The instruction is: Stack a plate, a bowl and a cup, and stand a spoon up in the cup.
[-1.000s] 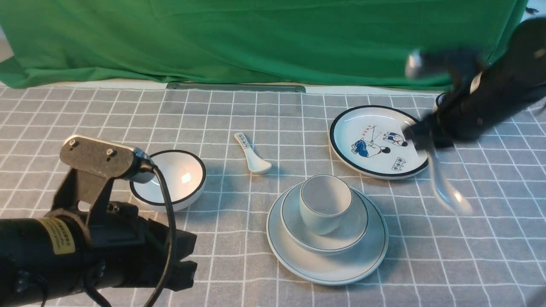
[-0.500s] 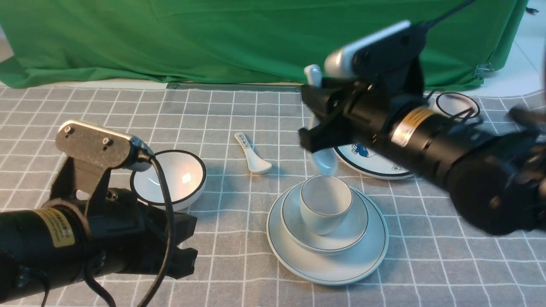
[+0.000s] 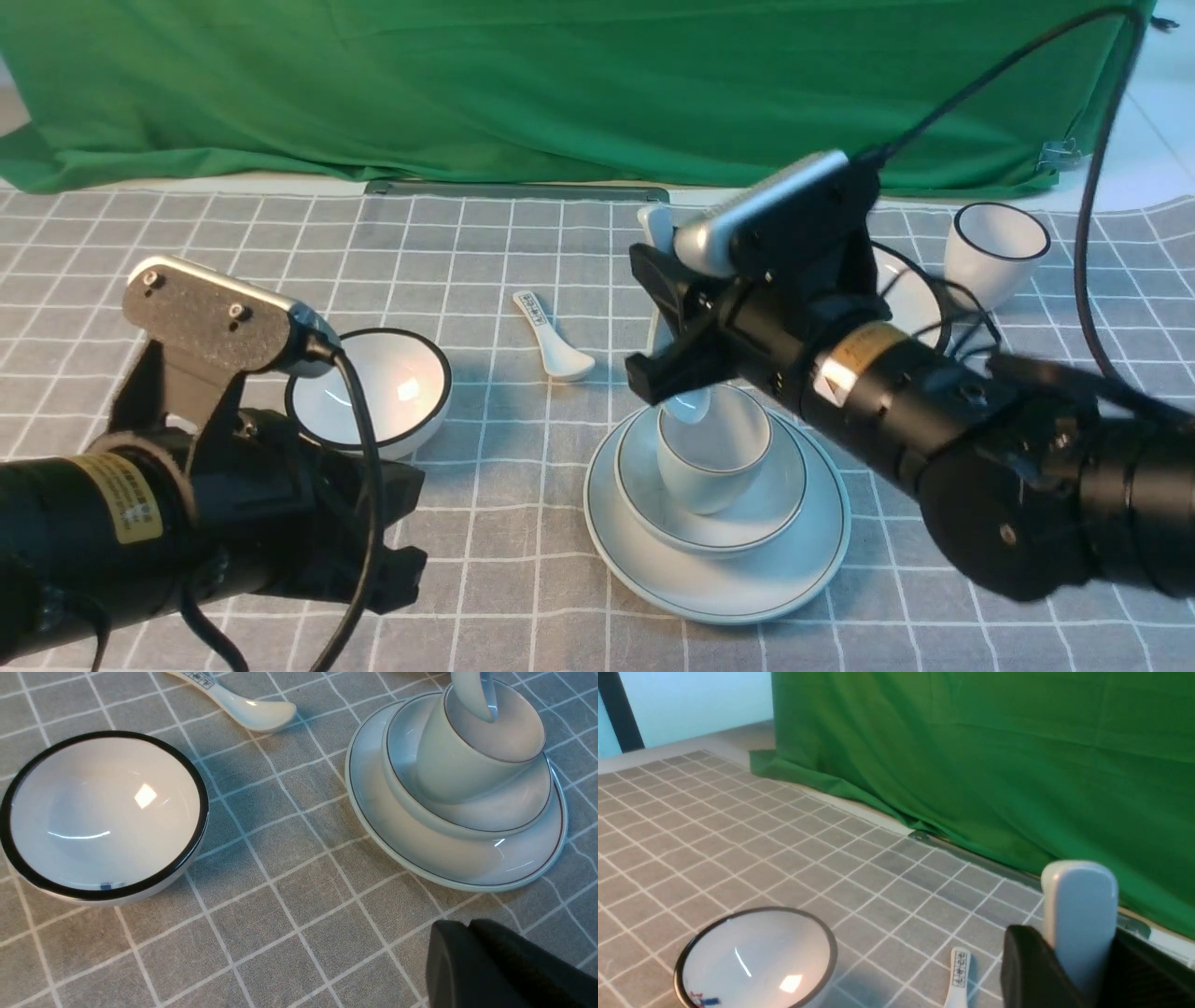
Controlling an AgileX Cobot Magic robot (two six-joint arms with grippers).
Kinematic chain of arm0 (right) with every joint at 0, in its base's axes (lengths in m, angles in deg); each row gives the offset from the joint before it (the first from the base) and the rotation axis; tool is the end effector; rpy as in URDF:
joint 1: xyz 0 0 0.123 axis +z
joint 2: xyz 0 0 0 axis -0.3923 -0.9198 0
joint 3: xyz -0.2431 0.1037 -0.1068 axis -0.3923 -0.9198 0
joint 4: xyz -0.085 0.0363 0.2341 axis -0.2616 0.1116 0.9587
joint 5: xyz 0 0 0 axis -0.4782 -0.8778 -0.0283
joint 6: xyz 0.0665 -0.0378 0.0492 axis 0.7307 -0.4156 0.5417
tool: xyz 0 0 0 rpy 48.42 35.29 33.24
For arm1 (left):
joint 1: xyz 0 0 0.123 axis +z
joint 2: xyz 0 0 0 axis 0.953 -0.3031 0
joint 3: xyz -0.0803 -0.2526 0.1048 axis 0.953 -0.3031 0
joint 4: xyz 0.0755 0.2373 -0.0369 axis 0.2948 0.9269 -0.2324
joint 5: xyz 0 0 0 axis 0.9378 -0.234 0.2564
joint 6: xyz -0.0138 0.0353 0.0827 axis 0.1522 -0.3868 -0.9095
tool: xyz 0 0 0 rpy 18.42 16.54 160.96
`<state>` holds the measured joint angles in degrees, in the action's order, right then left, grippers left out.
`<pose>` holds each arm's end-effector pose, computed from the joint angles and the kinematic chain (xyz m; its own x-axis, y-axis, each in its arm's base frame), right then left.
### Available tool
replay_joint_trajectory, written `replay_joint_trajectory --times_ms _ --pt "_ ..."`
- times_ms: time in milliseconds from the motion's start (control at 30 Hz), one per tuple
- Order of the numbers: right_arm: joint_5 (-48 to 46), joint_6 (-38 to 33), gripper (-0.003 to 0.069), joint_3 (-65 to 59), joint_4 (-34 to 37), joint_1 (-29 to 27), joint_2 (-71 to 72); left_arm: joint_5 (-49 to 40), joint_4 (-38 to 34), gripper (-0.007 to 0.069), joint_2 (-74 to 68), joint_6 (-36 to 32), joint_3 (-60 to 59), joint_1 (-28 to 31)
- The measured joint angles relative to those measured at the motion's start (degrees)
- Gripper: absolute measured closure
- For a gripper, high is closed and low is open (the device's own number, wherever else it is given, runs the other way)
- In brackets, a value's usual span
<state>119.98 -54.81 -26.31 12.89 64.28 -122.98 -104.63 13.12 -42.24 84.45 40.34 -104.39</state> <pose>0.2641 0.2202 0.2540 0.0970 -0.0348 -0.9947 -0.5815 0.8091 -0.0850 0.1651 -0.1048 0.2803 -0.5111 0.2868 -0.8102 0.5253 0.8504 -0.0304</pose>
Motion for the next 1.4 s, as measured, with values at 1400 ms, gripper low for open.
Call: replay_joint_trajectory --times_ms 1400 --pt "-58.64 -16.57 0.0638 2.32 18.14 -15.37 32.28 0.57 0.59 0.0615 0.0 0.73 -0.06 0.0"
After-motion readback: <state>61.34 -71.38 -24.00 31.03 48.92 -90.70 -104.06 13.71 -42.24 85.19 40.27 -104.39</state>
